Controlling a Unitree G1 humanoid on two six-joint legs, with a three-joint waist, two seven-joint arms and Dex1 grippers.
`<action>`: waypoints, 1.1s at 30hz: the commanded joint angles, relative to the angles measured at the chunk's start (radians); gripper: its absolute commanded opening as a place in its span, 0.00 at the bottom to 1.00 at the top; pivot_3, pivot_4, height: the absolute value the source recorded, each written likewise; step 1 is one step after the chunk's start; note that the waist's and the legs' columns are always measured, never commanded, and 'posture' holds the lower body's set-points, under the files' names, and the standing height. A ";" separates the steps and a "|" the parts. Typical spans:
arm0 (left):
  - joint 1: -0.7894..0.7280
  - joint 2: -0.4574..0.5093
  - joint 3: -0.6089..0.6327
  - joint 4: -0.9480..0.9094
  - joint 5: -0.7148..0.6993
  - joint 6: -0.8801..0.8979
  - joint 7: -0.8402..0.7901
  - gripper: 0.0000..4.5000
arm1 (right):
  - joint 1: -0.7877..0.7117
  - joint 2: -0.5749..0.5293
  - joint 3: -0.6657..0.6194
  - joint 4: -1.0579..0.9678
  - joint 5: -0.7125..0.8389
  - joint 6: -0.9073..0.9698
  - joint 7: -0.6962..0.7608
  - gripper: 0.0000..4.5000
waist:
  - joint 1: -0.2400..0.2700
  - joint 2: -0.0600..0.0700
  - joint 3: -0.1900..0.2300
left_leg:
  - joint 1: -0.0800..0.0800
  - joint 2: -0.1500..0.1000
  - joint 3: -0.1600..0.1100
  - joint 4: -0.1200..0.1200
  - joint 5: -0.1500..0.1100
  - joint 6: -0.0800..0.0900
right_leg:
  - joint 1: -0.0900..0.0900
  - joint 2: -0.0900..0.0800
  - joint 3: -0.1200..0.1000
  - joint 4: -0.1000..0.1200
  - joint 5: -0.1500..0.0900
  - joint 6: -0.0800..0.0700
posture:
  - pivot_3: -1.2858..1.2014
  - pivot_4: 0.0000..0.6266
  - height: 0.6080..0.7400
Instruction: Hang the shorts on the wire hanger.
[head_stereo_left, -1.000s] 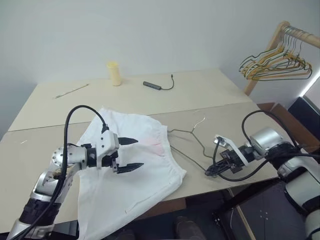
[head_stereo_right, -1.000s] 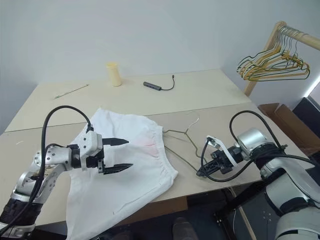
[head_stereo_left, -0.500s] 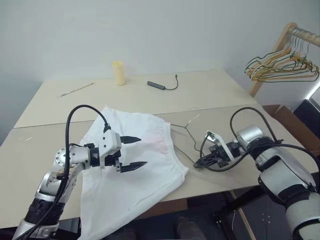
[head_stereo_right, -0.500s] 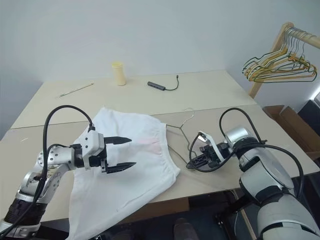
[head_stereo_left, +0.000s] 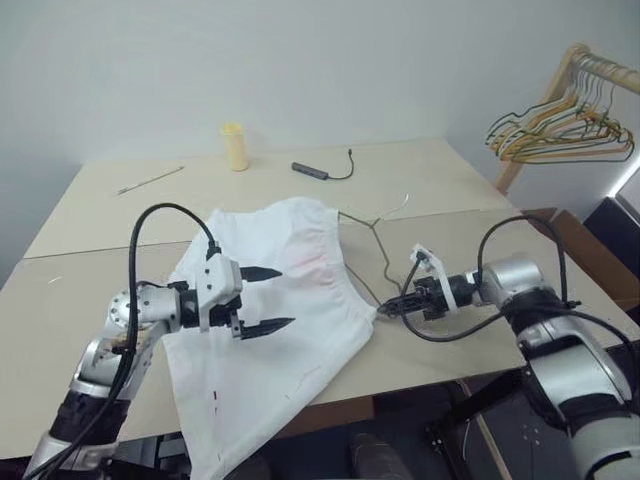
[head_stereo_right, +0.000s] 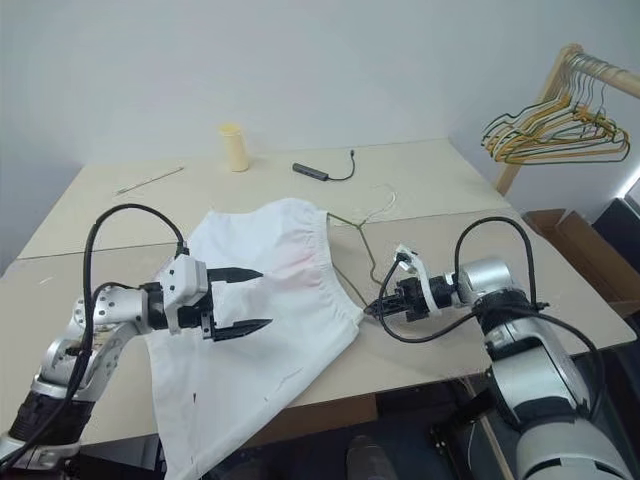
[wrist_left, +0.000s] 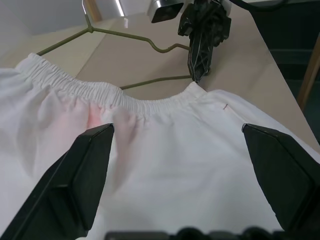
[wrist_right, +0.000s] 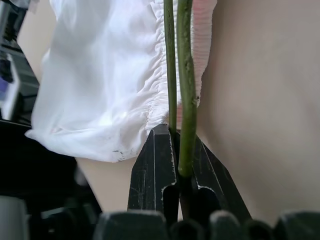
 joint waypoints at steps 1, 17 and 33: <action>-0.091 0.018 0.074 0.011 -0.047 -0.028 -0.005 0.99 | 0.029 -0.034 -0.049 -0.165 -0.041 -0.125 -0.037 0.00 | -0.001 0.000 0.000 | 0.000 0.000 0.000 0.000 0.000 0.000 | 0.000 0.000 0.000 0.000 0.000 0.000 | 0.47 0.00 1.00; -0.513 0.252 0.011 0.345 0.039 -0.094 -0.305 0.99 | 0.006 -0.003 0.073 -0.430 -0.271 -0.147 -0.166 0.00 | -0.026 0.000 0.000 | 0.000 0.000 0.000 0.001 0.000 0.000 | 0.000 0.001 0.000 0.000 0.000 0.001 | 0.48 0.00 1.00; -0.737 0.196 -0.226 0.682 0.165 -0.119 -0.506 0.95 | -0.051 -0.003 0.128 -0.571 -0.326 -0.053 -0.168 0.00 | 0.003 0.000 0.000 | -0.008 0.001 0.000 0.006 -0.001 0.001 | -0.004 0.001 -0.002 0.000 0.000 0.001 | 0.49 0.00 1.00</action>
